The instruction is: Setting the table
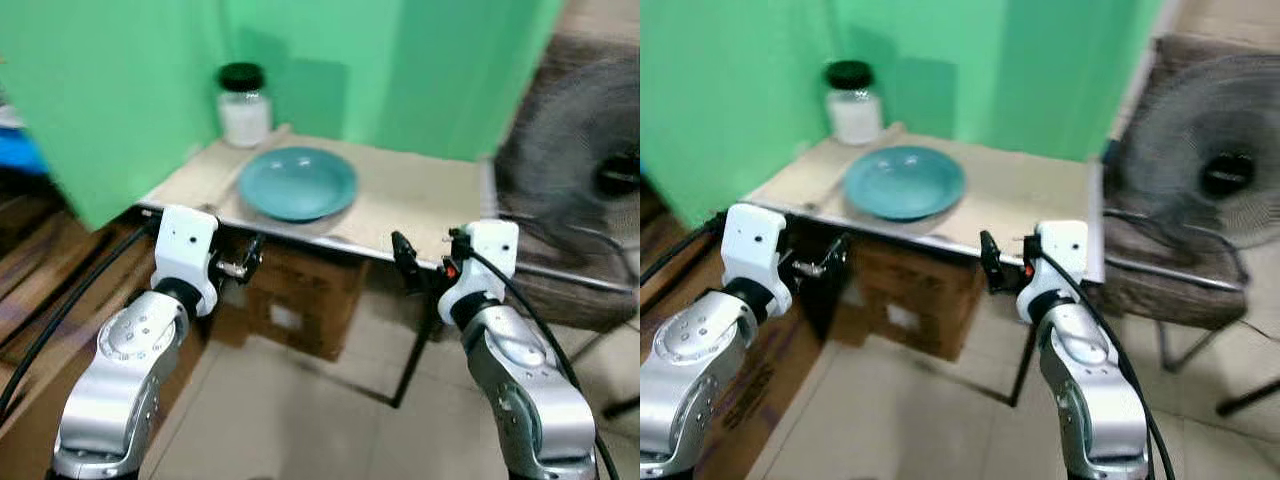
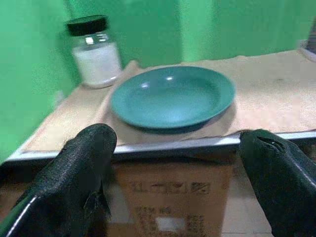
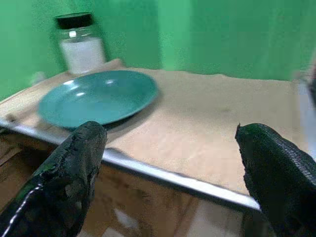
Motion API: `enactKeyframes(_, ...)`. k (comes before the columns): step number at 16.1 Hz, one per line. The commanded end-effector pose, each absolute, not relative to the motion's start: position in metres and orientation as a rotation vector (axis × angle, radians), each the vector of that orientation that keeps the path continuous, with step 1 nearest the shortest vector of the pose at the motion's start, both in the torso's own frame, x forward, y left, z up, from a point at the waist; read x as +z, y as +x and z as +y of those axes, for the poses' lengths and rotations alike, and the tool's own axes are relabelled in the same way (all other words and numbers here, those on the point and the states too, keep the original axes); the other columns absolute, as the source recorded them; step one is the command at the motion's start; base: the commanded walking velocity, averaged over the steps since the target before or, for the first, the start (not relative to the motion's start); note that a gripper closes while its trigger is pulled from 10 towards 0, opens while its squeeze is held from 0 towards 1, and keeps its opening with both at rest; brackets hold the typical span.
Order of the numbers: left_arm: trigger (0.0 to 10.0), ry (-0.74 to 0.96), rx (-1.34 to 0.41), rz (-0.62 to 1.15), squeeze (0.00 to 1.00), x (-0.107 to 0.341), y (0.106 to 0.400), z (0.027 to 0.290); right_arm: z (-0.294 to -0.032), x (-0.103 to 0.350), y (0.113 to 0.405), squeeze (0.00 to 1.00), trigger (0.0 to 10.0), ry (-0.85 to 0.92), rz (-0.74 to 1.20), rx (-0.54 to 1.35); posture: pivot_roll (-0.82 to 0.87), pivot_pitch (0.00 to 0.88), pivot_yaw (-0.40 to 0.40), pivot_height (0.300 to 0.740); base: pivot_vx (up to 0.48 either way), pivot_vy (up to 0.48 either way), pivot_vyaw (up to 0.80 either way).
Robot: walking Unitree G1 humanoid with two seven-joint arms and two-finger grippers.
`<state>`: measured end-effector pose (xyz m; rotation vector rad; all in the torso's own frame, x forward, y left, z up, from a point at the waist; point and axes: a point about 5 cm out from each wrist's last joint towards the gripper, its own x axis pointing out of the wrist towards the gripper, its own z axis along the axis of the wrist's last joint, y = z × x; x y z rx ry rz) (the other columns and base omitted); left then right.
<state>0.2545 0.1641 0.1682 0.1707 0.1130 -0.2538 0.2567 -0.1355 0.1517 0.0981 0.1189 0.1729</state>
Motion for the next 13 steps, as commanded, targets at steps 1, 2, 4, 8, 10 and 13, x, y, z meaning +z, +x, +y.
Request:
enactKeyframes(1,10.0,0.187,-0.279,0.098,0.00,0.1717,0.2553,0.1606,-0.1366,0.1540,0.2609,0.00,10.0,0.099,0.115,0.175,0.15,0.000,0.008,0.740,0.337,0.000,0.00)
enactKeyframes(2,10.0,0.196,-0.291,0.095,0.00,0.1725,0.2548,0.1595,-0.1368,0.1543,0.2617,0.00,10.0,0.088,0.111,0.183,0.15,0.000,0.008,0.740,0.337,0.000,0.00)
enactKeyframes(4,10.0,0.192,-0.286,0.093,0.00,0.1724,0.2535,0.1612,-0.1306,0.1547,0.2617,0.00,10.0,0.025,0.101,0.223,0.15,0.000,0.001,0.740,0.313,0.000,0.00)
enactKeyframes(8,10.0,0.215,-0.331,0.084,0.00,0.1750,0.2521,0.1546,-0.1288,0.1564,0.2653,0.00,10.0,0.038,0.096,0.247,0.16,0.000,0.011,0.740,0.303,0.000,0.74)
enactKeyframes(10,10.0,0.215,-0.322,0.084,0.00,0.1755,0.2518,0.1579,-0.1292,0.1536,0.2662,0.00,10.0,0.054,0.105,0.238,0.16,0.000,0.008,0.740,0.300,0.000,0.40)
enactKeyframes(13,10.0,0.220,-0.343,0.087,0.00,0.1746,0.2526,0.1550,-0.1337,0.1558,0.2695,0.00,10.0,0.071,0.099,0.201,0.15,0.000,0.016,0.740,0.296,0.000,0.00)
